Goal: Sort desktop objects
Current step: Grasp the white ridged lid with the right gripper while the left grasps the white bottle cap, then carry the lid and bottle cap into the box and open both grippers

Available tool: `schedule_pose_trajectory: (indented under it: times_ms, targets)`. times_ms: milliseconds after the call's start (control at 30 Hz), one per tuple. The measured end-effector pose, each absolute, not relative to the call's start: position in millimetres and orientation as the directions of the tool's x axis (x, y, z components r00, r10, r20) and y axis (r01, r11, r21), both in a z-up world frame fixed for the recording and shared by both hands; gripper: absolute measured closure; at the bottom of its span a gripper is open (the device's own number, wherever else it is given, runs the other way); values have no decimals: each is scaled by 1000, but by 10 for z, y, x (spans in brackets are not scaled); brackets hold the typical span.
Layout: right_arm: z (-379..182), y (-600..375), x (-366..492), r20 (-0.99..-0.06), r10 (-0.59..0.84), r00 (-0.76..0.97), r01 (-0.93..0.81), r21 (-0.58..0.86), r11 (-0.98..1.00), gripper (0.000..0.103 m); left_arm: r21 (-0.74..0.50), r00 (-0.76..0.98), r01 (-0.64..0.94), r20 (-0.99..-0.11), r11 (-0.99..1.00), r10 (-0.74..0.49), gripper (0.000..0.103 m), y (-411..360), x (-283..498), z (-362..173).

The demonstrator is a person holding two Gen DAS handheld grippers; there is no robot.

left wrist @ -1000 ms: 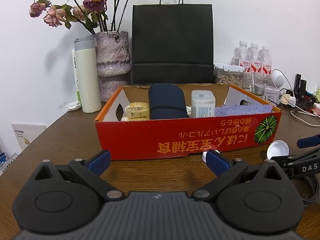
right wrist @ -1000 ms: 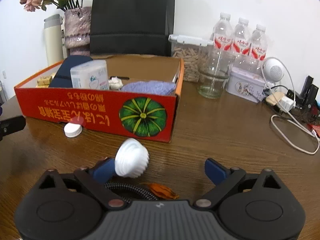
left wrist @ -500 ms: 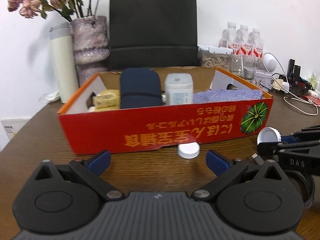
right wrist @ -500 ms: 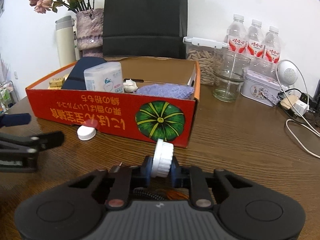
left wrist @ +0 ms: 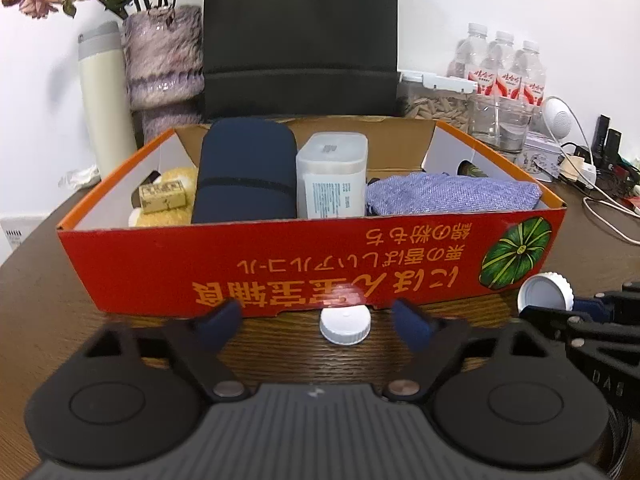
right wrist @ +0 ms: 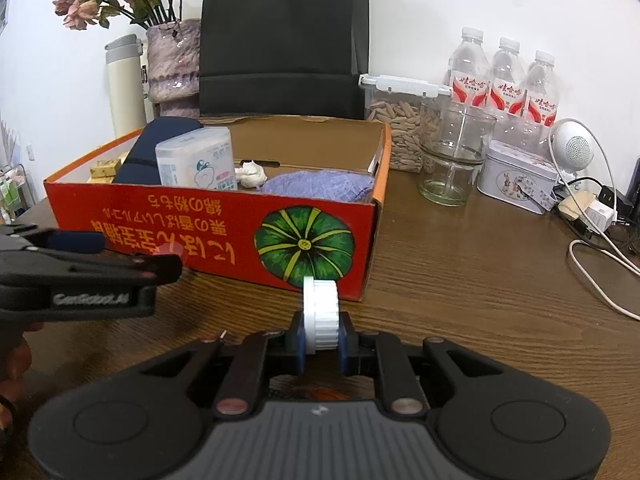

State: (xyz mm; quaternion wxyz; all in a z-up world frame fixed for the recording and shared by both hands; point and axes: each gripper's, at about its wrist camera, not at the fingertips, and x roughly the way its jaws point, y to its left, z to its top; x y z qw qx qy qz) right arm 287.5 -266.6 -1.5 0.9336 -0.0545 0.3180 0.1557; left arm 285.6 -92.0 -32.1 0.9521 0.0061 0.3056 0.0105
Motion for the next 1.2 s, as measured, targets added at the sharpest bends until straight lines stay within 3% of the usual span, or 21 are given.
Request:
schedule_pose_trajectory:
  times_ms: [200,267,333,700,967,1200]
  targets:
    - [-2,-2696,2869,-604,258,754,-313,15,950,89,-16,797,-17,-604,1000,4,53,-918,2880,-350]
    - [5,-2697,2861,-600,259,757,-312,17,950,89,-35,796,-2,-605,999,-19,67,-916,2876,-351]
    - [5,-2691,2856,-599,260,757,-313,16,950,89,-38,796,7,-605,999,-29,74,-936,2856,-345]
    - [27,-2721,2857,-581,273,766,-322,21,947,89,-67,806,-5,-590,998,-36,75,-842,2708,-290]
    - [84,-2729,2782,-557,283,781,-322,30,946,89,-46,848,30,-528,998,-50,75,-855,2373,-122]
    - [315,-2717,2546,-480,313,819,-334,44,941,89,-72,887,47,-455,996,-75,75,-719,2134,117]
